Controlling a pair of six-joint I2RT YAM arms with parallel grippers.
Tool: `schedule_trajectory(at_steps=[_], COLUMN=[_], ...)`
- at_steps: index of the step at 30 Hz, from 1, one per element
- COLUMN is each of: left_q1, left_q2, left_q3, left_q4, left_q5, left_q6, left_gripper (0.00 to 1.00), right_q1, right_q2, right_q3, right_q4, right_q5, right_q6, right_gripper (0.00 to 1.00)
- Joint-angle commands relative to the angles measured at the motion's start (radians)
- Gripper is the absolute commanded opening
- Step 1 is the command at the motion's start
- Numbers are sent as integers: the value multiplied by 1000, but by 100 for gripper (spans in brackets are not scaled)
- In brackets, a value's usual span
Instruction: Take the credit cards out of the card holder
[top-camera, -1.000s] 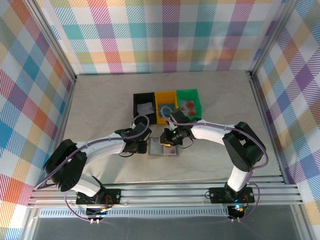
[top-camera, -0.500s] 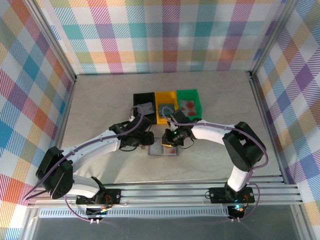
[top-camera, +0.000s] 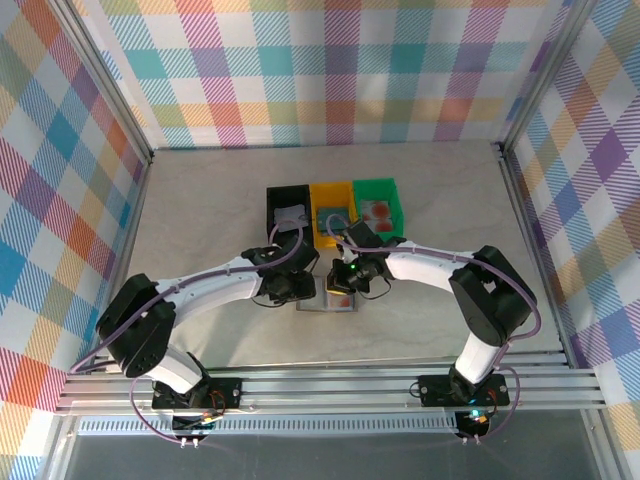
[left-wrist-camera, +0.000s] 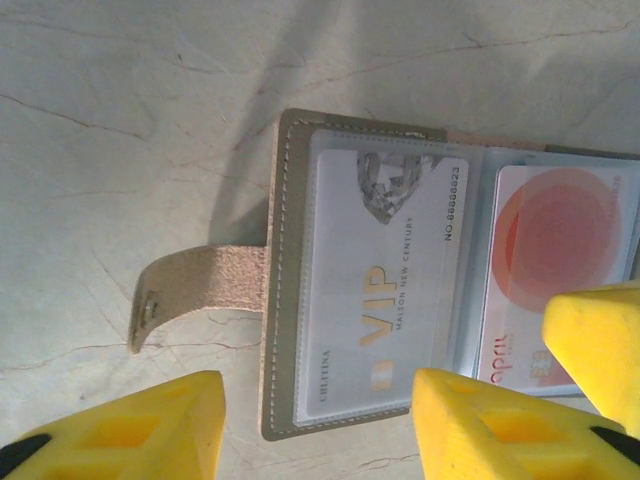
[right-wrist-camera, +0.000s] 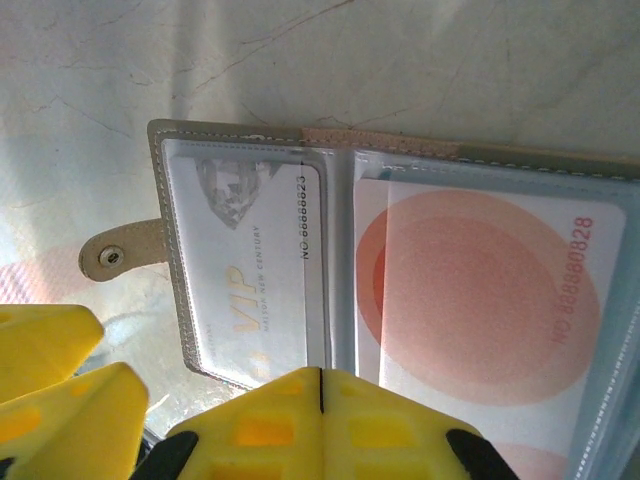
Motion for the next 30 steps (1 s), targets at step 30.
schedule_trajectory(at_steps=[30], left_q1=[-20], left_q2=[134], left_q3=[-85], left_q4=[76], left_q5=[-37], left_q6=[-63], left_gripper=[16], right_q1=[-3], right_q2=[3], right_q3=[-41], right_q4=[124], right_q5=[-107], right_q6=[24], right_gripper=[11])
